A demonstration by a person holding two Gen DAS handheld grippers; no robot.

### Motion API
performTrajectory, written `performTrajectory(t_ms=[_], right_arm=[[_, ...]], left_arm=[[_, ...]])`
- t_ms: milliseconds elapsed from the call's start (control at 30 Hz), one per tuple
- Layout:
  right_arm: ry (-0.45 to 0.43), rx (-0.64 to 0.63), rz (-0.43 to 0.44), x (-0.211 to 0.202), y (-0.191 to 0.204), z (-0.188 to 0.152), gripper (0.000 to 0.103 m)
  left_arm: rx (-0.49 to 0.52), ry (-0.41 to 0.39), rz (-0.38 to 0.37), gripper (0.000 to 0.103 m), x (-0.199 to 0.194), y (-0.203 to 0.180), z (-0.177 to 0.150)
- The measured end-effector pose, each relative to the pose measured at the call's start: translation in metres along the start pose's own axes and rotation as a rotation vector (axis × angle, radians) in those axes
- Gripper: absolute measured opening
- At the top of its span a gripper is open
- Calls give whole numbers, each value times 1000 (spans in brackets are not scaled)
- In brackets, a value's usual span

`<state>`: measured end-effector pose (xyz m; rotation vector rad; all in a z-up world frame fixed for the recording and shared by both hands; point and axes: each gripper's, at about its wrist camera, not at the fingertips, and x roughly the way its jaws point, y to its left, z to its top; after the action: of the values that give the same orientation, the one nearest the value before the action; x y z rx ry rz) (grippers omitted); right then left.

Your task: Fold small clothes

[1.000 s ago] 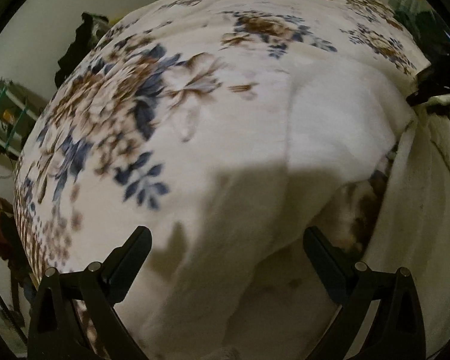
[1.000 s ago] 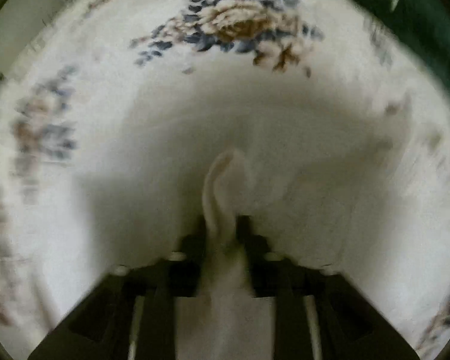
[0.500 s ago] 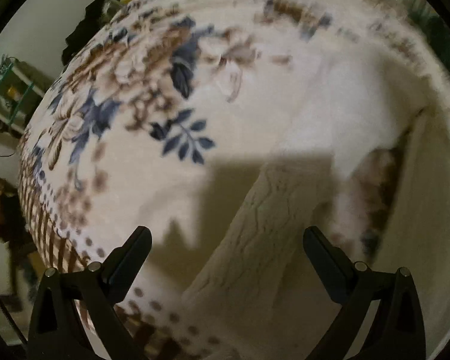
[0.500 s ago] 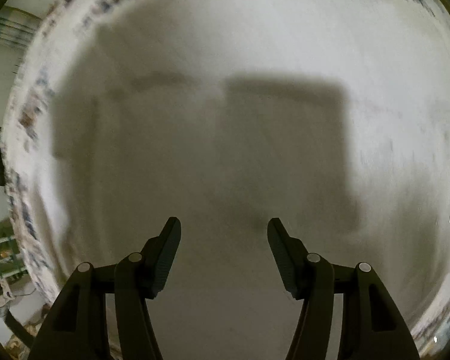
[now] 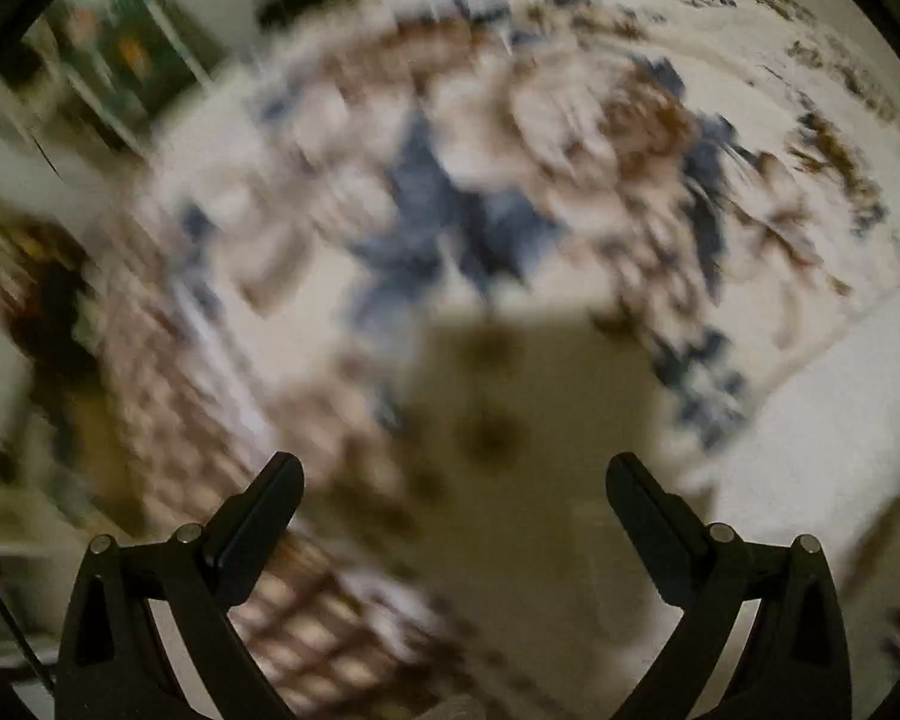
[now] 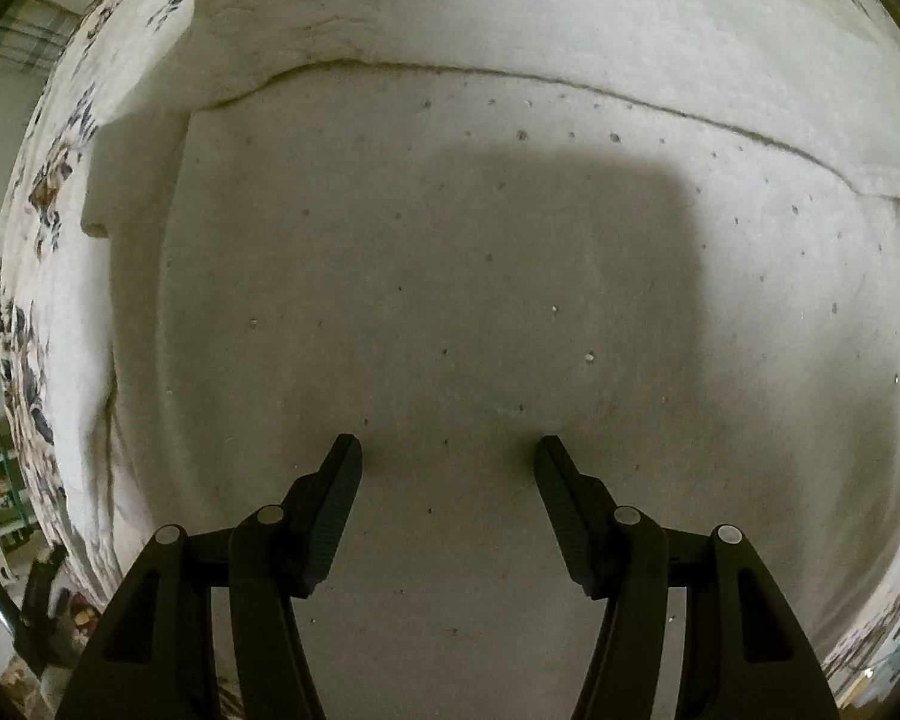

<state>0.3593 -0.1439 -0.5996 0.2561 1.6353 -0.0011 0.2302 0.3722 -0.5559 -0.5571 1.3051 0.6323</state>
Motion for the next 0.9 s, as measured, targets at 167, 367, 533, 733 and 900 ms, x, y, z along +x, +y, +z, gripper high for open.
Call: performTrajectory(t_ms=[167, 367, 533, 733, 900], right_arm=[[16, 46, 27, 2, -6, -10, 62], [0, 36, 45, -1, -9, -26, 62], [-17, 43, 54, -4, 4, -31, 62], [-36, 49, 91, -10, 10, -33, 62], [-35, 68, 23, -16, -4, -11, 73]], left_arm=[[-143, 115, -336, 98, 35, -8, -16], [-55, -14, -318, 5, 16, -26, 9], [-42, -141, -316, 5, -13, 7, 62], [-97, -181, -292, 6, 11, 26, 120], [-244, -137, -300, 10, 29, 40, 124]])
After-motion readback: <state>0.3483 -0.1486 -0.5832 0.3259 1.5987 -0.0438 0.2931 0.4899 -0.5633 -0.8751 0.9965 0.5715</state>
